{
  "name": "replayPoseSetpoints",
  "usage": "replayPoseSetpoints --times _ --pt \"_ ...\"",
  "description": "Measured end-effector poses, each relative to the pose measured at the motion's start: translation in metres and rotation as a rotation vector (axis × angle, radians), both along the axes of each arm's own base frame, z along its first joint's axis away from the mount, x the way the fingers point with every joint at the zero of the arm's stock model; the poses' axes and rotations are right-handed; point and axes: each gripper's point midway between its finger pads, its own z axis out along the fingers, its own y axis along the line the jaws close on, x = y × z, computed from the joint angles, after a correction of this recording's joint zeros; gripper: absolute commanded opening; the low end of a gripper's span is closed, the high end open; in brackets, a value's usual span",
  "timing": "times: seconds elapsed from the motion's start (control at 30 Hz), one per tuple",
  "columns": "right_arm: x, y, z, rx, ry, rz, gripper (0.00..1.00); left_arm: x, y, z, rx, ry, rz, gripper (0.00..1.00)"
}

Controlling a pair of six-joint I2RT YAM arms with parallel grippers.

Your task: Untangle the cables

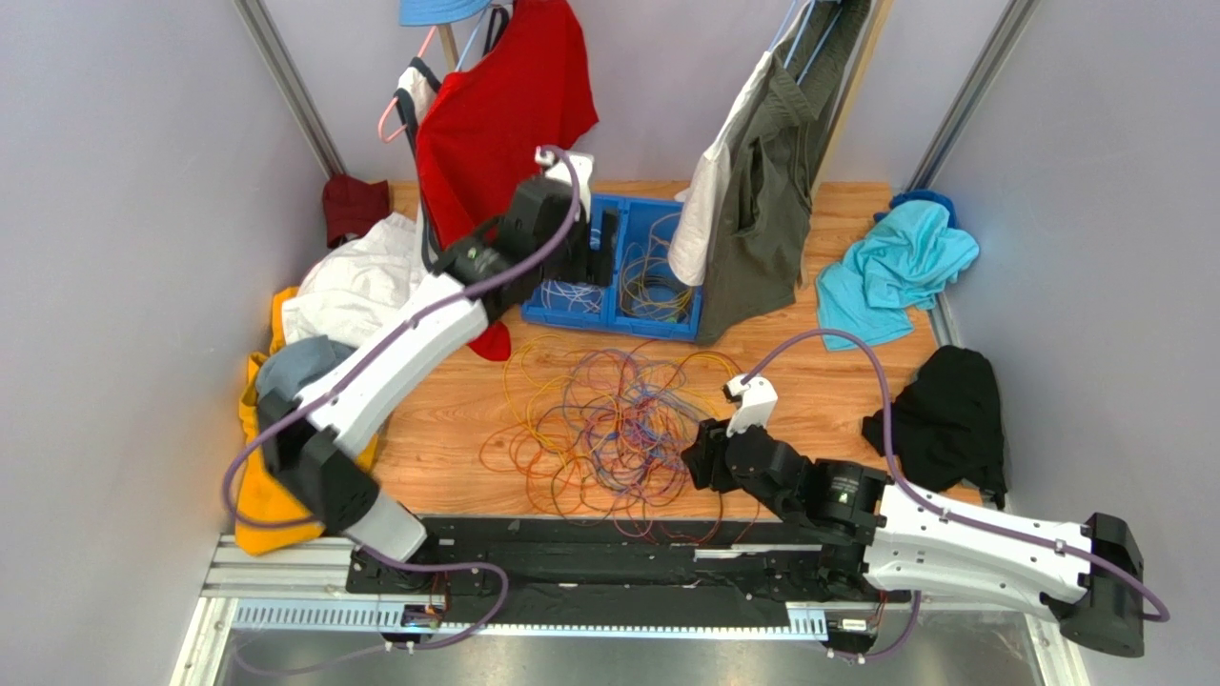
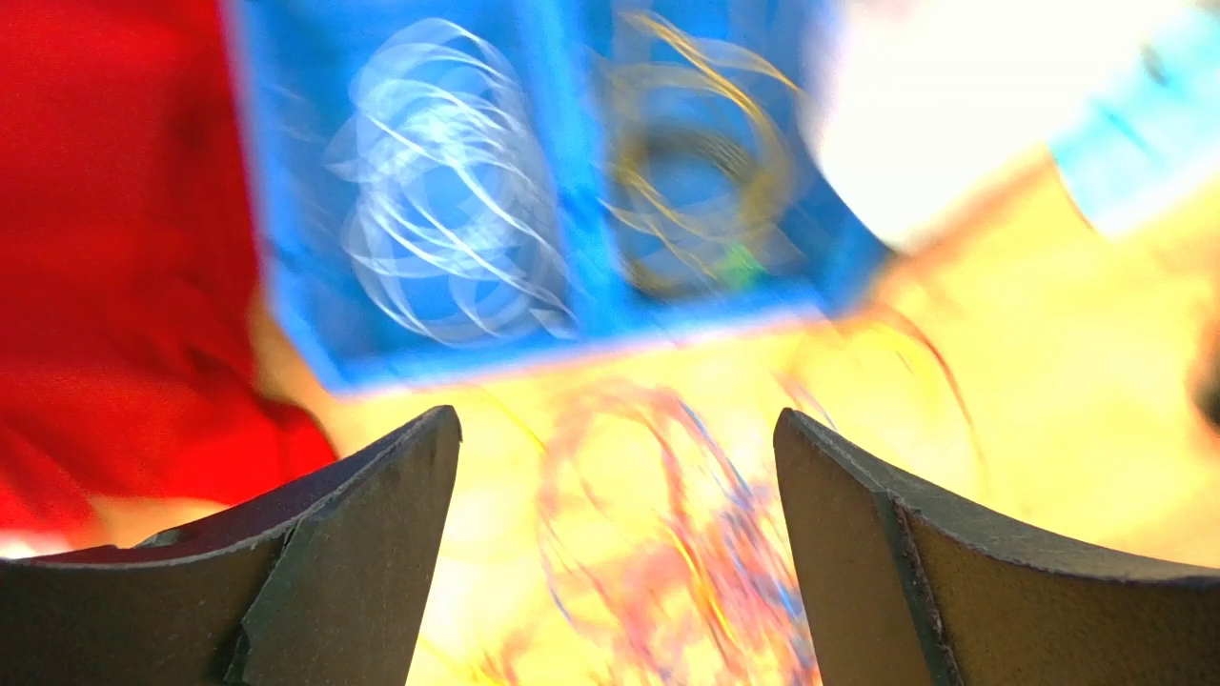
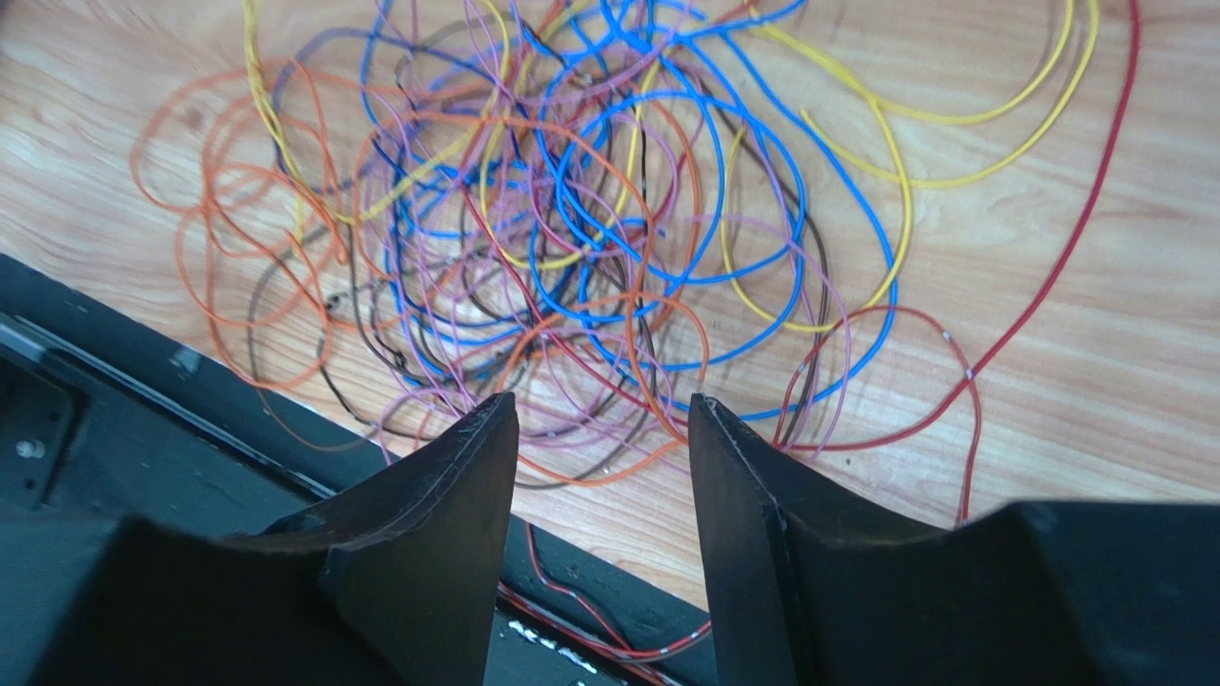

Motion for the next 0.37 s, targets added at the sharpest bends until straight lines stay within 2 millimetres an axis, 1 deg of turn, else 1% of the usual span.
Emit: replayPoseSetpoints --times 0.03,0.07,0.13,0.23,0.3,0.33,0.37 --pt "0.001 -0.001 0.004 0.014 -0.012 -0.004 0.51 -0.011 0.003 0.003 -0.010 -0.006 -0.004 0.89" --pt "0.002 -0.002 0.008 0.026 -0.023 -0.009 0.51 -0.036 -0.012 0.006 -0.031 -0.018 -0.049 0.90" --pt "0.004 -0.004 0.016 0.046 -0.046 -0.020 0.51 -0.067 -0.015 0.000 -0.047 -0.024 -0.072 0.88" --pt "0.007 -0.008 0.024 0.064 -0.076 -0.034 0.51 -0.112 -0.012 -0.032 -0.028 0.010 -0.095 0.86" --pt "0.008 -0.012 0.028 0.066 -0.092 -0.042 0.52 -0.137 -0.006 -0.056 -0.010 0.043 -0.111 0.85" --pt "0.009 -0.013 0.029 0.064 -0.097 -0.046 0.53 -0.150 -0.002 -0.066 -0.004 0.059 -0.120 0.85" --pt "0.009 -0.015 0.030 0.061 -0.102 -0.050 0.54 -0.159 0.002 -0.072 -0.003 0.069 -0.123 0.85"
